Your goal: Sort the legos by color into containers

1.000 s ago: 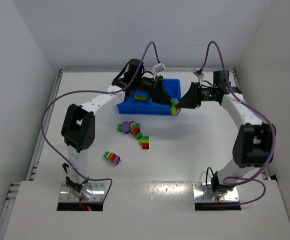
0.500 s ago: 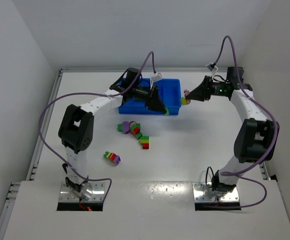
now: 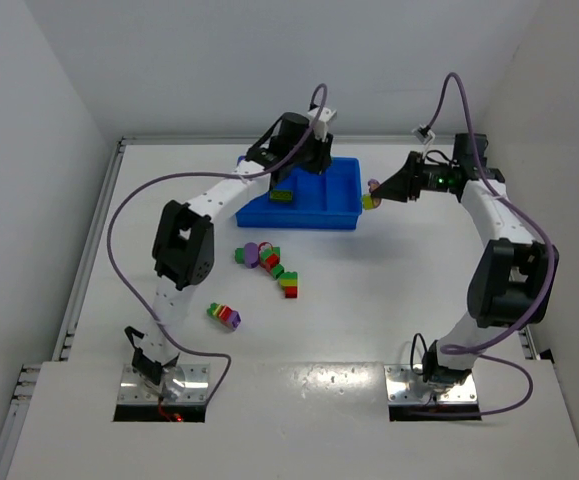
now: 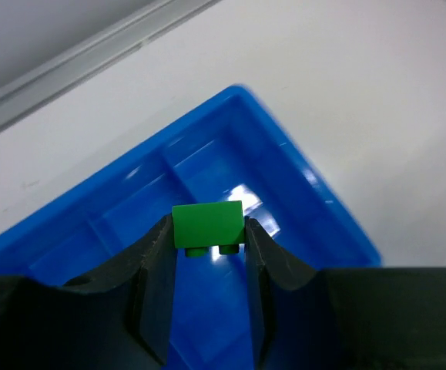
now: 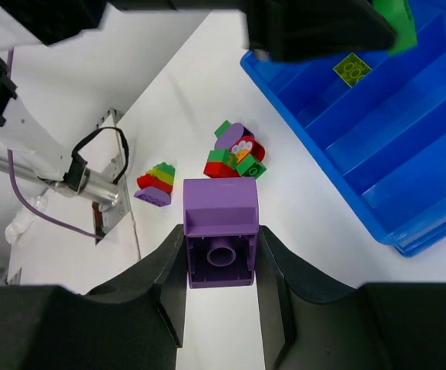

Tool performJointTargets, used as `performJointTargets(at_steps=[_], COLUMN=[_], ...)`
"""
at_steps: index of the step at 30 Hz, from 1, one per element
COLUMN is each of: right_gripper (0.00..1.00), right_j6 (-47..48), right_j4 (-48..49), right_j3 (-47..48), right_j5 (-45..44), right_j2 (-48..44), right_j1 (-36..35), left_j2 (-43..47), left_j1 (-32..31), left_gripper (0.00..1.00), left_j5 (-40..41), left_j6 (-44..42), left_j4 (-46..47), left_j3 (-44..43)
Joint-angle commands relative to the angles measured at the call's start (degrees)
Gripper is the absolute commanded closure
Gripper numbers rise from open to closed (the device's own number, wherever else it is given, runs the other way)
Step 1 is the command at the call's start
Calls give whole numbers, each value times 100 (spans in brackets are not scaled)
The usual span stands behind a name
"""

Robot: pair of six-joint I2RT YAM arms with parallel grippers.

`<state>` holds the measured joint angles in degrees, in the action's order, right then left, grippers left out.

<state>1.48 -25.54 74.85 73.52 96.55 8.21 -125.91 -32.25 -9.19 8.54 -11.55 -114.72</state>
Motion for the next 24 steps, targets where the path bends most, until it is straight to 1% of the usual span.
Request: performJointTargets(at_steps=[1,3,8,12,13,14,15,18,19,22,23,24], right_gripper=[100,100,100,100,100,100,100,100,100,100,100,100], right_j6=[-7,-59,-60,-112,-173,-174,-226,-279,-279,-384,-385,-454], right_j4=[207,207,260,313,365,366,366,427,427,541,541,541], right_j3=[-119,-172,-277,-278,-278,-278,-278,-278,-278,-278,-278,-330], right_j5=[22,22,22,22,22,22,22,22,22,22,22,22], right_j2=[-418,-480,-532,-532,-532,-532,-480,-427,-427,-366,-365,-365], right_j1=[110,111,216,216,216,216,216,216,216,216,216,216], left_j2=[-390,-530,-785,-988,-988,-1049,-1102,-1164,-1164,-1164,-1164,-1164], left_j1=[-185,-185,-185,-185,-185,-185,-185,-185,-185,-185,-185,-185], left_gripper=[100,100,100,87,80,76,66,53,46,35,33,28], left_j5=[1383,1612,1613,1728,1728,1780,1780,1780,1780,1701,1649,1649], left_j6=[-142,-142,-142,-142,-203,-203,-203,-265,-265,-212,-212,-151], left_j4=[-339,-339,-339,-286,-286,-286,-234,-234,-234,-181,-181,-111], left_j3=[-244,-244,-358,-551,-552,-604,-605,-605,-605,-605,-605,-605])
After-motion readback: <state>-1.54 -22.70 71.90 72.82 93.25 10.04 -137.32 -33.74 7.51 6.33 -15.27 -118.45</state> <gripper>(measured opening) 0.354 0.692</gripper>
